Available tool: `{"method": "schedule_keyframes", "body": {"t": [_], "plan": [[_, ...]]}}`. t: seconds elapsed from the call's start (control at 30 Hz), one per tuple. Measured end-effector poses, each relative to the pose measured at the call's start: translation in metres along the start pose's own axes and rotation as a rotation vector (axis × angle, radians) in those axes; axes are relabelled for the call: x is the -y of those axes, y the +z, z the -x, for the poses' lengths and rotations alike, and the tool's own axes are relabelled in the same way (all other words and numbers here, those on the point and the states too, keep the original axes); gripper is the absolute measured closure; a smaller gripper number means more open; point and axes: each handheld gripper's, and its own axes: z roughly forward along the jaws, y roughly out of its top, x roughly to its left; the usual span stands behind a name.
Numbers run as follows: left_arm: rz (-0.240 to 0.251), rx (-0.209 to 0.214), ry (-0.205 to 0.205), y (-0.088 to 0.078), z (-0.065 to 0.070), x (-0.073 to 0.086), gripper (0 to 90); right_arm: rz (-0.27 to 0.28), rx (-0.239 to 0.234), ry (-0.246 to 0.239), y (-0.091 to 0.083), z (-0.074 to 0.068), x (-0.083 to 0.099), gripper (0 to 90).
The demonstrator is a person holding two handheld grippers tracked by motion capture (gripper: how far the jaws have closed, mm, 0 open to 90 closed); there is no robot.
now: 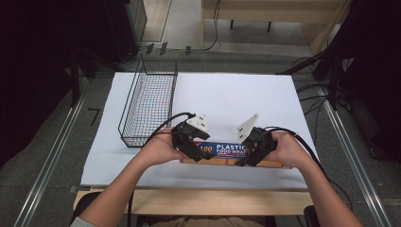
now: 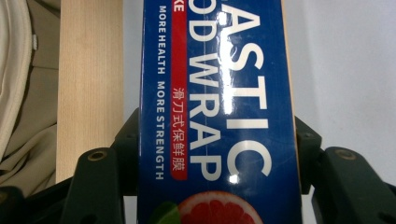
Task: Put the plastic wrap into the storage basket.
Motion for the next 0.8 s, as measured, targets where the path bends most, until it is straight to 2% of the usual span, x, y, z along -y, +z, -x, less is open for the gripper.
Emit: {"method": "schedule_keyframes", "body": {"t": [0.07, 0.1, 0.2, 0.27, 0.37, 0.53, 0.7, 0.8], "plan": [[-0.002, -0.002, 0.031, 0.001, 0.002, -0.002, 29.9, 0.006, 0.011, -0.011, 0.000, 0.000, -0.001, 41.6], [-0.001, -0.011, 0.035, 0.002, 0.003, -0.003, 28.8, 0.006, 0.012, -0.012, 0.000, 0.000, -0.002, 41.6], [-0.004, 0.003, 0.033, 0.006, 0.004, -0.006, 26.9, 0.000, -0.003, -0.003, 0.001, -0.001, -0.004, 41.6], [-0.008, 0.023, 0.035, 0.010, 0.004, -0.008, 25.2, 0.006, 0.006, -0.022, 0.001, -0.001, -0.006, 41.6], [-0.036, 0.053, 0.042, 0.016, 0.007, -0.010, 26.8, 0.001, -0.005, -0.023, 0.001, -0.004, -0.009, 41.6], [-0.034, 0.048, 0.081, 0.022, 0.010, -0.010, 26.8, 0.011, -0.009, -0.036, 0.001, -0.006, -0.011, 41.6], [-0.045, 0.053, 0.087, 0.027, 0.010, -0.010, 29.3, 0.001, -0.005, -0.040, 0.002, -0.007, -0.013, 41.6], [-0.065, 0.037, 0.095, 0.029, 0.010, -0.010, 30.2, -0.009, -0.007, -0.036, 0.004, -0.007, -0.013, 41.6]]}}
